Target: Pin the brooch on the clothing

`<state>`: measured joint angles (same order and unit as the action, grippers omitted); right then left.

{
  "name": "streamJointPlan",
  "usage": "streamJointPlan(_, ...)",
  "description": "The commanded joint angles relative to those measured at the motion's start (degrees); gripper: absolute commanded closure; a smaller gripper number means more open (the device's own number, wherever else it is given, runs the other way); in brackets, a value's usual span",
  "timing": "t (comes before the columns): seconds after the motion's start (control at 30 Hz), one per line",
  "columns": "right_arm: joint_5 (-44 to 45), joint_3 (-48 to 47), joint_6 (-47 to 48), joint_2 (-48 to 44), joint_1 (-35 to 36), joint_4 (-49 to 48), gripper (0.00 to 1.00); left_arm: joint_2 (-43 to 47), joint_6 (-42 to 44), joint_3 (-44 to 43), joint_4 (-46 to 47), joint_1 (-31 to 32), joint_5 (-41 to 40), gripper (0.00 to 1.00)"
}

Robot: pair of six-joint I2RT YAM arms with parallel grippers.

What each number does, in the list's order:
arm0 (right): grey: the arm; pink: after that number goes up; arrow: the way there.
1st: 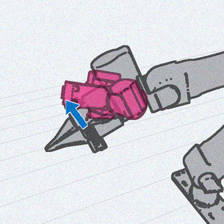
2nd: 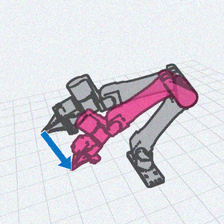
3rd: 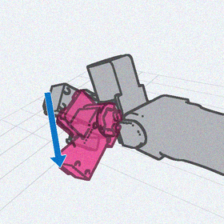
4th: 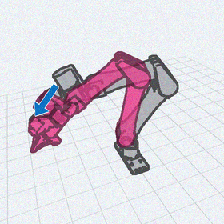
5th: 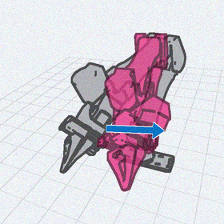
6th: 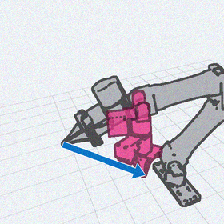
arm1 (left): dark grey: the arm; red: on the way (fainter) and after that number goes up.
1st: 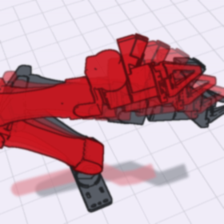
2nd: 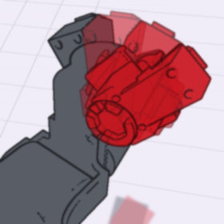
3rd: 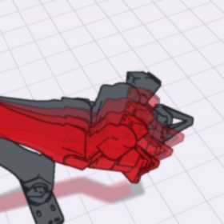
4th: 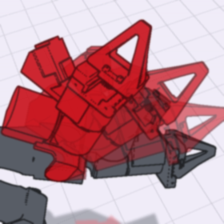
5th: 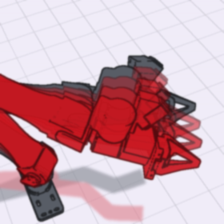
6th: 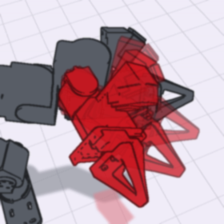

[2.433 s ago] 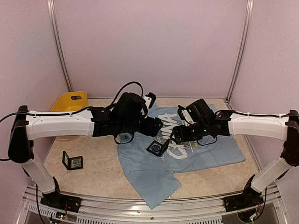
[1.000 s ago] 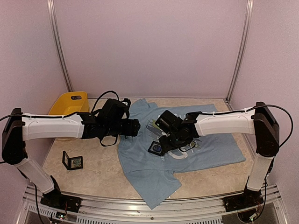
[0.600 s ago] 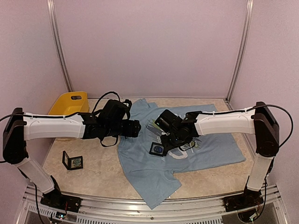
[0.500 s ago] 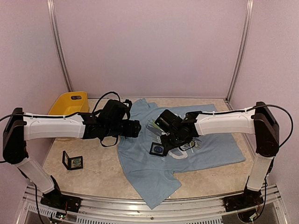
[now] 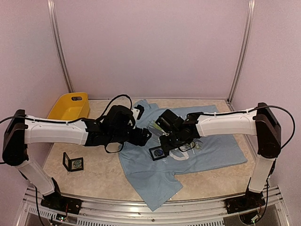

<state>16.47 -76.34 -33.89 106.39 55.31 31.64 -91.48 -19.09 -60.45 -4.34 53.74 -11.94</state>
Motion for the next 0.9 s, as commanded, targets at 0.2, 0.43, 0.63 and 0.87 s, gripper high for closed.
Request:
streamJointPlan(0.2,-0.93,4.13,9.2,-1.59,-1.18,-7.61,0.94,-2.16,1.0,6.99,9.67,-0.02,7.45,0.3)
streamJointPlan(0.43,-4.87,7.62,14.24,-3.59,-2.14,-13.89,0.95,-6.93,12.71,7.09,14.19,4.01,6.45,0.17)
streamJointPlan(0.63,-5.84,9.06,15.74,-4.35,-2.14,-16.26,0.95,-15.69,13.66,1.44,12.45,1.14,8.93,0.17)
streamJointPlan(0.87,-7.4,9.83,15.43,-4.56,-2.18,-17.56,0.95,-20.64,13.9,-1.9,13.98,0.93,10.34,0.18)
